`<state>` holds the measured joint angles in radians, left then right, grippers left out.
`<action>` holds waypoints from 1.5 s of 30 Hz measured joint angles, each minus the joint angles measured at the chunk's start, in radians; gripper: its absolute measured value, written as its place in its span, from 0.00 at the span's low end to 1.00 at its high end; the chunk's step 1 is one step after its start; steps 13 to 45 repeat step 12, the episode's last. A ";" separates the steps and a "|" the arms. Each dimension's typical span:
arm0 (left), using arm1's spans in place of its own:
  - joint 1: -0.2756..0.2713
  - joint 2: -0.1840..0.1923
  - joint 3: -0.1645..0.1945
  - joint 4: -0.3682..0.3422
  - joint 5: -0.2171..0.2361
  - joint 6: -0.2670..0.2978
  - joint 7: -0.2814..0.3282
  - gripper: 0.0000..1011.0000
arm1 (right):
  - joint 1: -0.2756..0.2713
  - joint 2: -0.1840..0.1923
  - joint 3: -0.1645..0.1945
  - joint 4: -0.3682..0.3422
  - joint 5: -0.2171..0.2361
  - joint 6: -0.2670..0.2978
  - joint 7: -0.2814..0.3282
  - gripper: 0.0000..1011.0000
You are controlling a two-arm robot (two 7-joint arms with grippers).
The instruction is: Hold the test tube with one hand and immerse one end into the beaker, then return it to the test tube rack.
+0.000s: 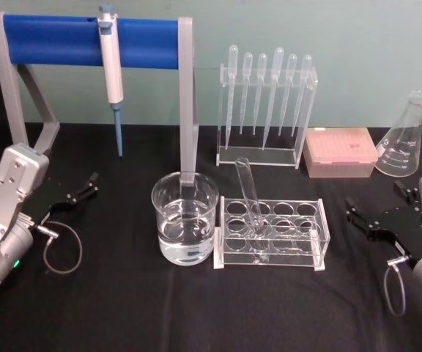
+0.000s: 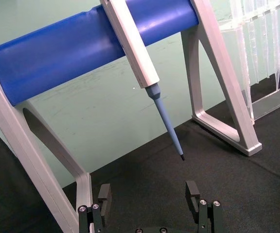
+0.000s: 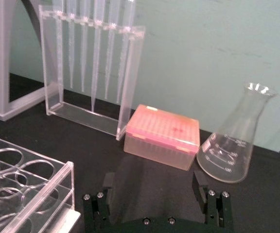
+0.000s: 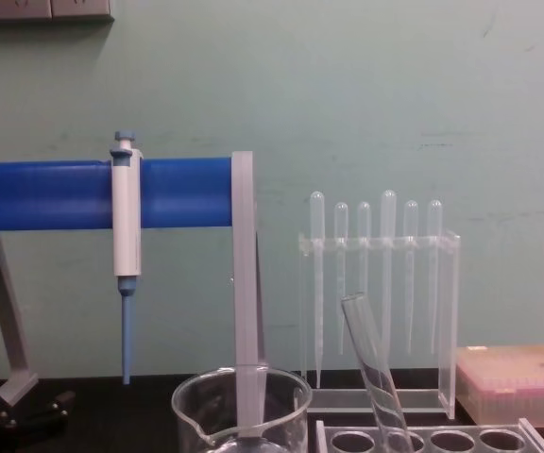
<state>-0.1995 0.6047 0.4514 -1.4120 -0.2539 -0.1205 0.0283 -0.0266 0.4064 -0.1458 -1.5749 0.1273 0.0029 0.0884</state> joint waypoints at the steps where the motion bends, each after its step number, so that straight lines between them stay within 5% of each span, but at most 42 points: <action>1: 0.000 0.000 0.000 0.000 0.000 0.000 0.000 0.99 | 0.001 -0.001 -0.001 0.001 0.000 0.000 0.000 0.99; 45: 0.000 0.000 0.000 0.000 0.000 0.000 0.000 0.99 | -0.004 0.003 0.002 -0.007 0.005 0.001 0.000 0.99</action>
